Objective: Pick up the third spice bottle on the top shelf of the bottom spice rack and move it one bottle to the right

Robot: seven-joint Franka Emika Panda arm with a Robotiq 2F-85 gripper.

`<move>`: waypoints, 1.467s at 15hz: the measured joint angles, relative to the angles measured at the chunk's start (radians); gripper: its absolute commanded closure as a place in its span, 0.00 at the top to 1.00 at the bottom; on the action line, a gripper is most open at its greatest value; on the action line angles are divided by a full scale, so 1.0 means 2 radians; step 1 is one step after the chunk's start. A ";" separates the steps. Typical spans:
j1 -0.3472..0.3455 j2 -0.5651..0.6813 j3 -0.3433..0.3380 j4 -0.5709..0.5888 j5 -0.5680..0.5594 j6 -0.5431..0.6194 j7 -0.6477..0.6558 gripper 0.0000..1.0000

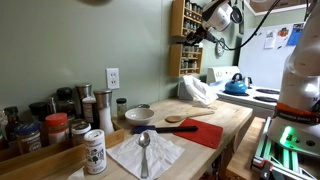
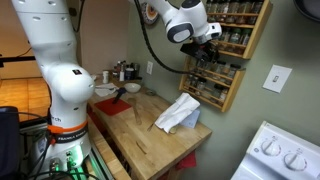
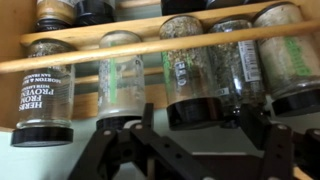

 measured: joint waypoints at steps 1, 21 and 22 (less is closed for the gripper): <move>0.002 0.000 0.000 0.001 0.007 0.003 -0.002 0.77; 0.009 0.012 -0.002 0.003 0.029 0.030 -0.016 0.32; 0.009 0.012 -0.002 0.003 0.029 0.030 -0.016 0.32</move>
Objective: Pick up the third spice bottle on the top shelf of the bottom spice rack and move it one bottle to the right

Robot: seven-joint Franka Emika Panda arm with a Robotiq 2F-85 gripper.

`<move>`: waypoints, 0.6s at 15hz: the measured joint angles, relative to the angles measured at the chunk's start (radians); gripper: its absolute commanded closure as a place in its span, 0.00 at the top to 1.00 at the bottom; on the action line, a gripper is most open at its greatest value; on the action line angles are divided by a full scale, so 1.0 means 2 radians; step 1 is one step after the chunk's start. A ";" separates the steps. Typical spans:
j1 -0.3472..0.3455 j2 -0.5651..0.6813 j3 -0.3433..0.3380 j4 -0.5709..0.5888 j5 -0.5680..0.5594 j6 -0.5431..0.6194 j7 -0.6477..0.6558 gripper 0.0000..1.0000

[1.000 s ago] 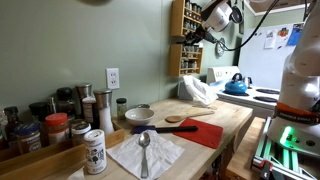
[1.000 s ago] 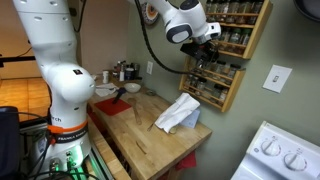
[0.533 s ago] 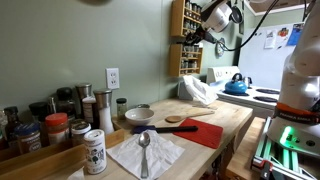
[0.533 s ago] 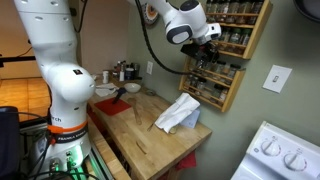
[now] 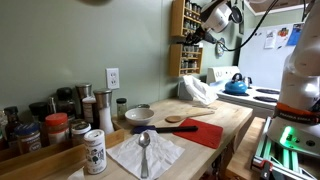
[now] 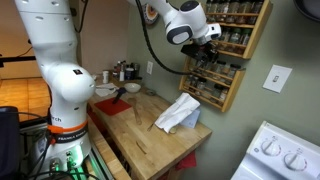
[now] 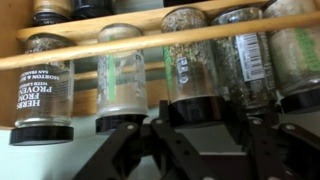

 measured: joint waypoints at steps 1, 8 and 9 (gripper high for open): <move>0.000 0.000 0.000 0.000 0.000 0.000 0.000 0.32; 0.005 -0.022 -0.019 -0.002 0.050 0.001 -0.037 0.32; 0.008 -0.027 -0.023 -0.002 0.063 0.001 -0.046 0.32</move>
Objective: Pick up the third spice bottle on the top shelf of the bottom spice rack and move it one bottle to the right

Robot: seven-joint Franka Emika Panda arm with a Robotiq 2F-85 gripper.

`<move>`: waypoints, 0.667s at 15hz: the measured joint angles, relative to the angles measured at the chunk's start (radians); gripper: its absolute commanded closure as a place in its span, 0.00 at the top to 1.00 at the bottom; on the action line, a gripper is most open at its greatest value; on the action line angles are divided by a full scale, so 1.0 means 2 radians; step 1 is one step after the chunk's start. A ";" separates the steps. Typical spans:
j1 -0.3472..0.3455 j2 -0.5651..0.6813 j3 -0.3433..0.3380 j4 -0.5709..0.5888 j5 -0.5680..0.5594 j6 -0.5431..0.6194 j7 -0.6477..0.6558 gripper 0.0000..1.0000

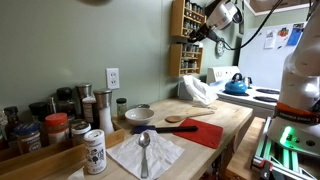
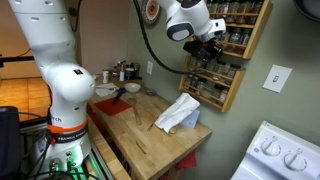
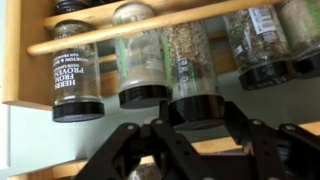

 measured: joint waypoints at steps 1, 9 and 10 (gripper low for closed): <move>0.004 -0.005 -0.004 0.000 0.012 0.000 -0.008 0.32; 0.032 -0.018 -0.028 -0.002 0.091 -0.001 -0.053 0.32; 0.033 -0.019 -0.030 -0.003 0.096 -0.002 -0.055 0.32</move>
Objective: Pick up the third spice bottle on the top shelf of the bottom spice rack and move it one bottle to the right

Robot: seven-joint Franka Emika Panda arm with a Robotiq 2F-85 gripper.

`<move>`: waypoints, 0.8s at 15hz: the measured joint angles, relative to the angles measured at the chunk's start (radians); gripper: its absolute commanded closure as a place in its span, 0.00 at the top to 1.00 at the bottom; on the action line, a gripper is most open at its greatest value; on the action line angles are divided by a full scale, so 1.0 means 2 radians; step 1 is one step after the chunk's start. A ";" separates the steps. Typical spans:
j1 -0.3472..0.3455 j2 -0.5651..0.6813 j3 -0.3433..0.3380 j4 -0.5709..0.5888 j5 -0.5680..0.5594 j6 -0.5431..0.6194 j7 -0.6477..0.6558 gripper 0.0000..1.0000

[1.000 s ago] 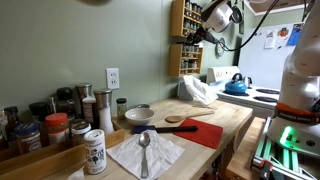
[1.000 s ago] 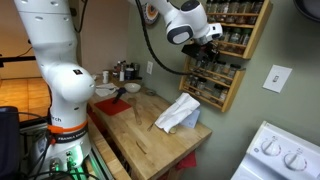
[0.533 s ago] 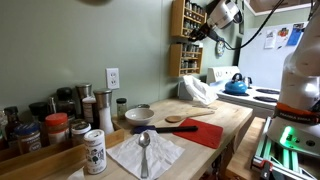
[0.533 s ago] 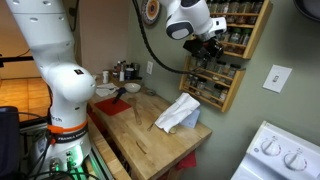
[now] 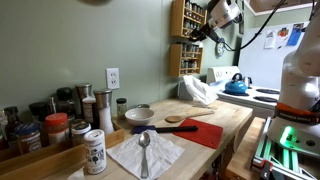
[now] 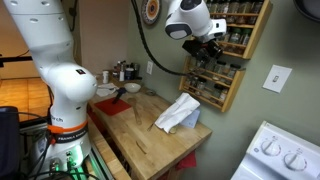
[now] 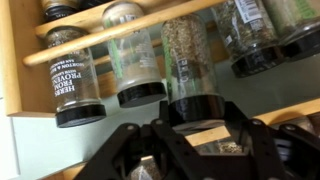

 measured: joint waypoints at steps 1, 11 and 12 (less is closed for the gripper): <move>0.001 -0.001 -0.001 0.000 0.005 -0.001 -0.002 0.32; 0.008 -0.034 -0.011 -0.001 0.086 0.015 -0.024 0.32; 0.010 -0.040 -0.012 0.001 0.098 0.020 -0.026 0.32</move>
